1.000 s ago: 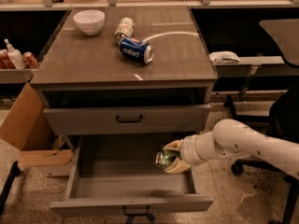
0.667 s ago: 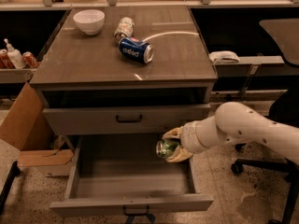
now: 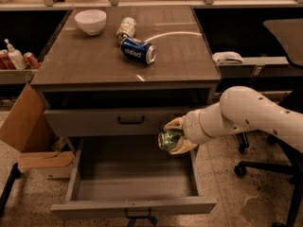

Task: Pick green can from middle drawer and place on counter

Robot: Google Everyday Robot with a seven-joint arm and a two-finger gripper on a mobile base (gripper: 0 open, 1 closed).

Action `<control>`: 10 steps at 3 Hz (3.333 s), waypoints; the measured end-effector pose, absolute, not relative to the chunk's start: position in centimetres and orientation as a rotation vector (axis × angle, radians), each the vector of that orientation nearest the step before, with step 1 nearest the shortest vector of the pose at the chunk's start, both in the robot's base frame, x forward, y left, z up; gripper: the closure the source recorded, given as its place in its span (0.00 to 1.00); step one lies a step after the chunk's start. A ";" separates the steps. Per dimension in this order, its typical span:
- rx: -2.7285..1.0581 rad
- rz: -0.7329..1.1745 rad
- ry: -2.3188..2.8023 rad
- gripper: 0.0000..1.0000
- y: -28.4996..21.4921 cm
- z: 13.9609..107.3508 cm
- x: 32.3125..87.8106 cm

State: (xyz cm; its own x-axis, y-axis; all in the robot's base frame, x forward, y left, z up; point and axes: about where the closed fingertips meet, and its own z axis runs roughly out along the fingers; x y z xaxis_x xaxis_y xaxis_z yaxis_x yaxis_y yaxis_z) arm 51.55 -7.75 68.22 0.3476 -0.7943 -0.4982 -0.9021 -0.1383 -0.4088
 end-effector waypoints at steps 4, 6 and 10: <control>-2.077 -0.077 1.298 1.00 -10.4 85.7 52.4; -2.070 -0.071 1.273 1.00 -9.9 86.8 53.2; -2.012 0.096 1.412 1.00 -6.4 90.5 62.4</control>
Offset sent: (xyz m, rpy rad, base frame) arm 0.0053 -0.0249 0.1284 -0.0039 -0.1635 0.0746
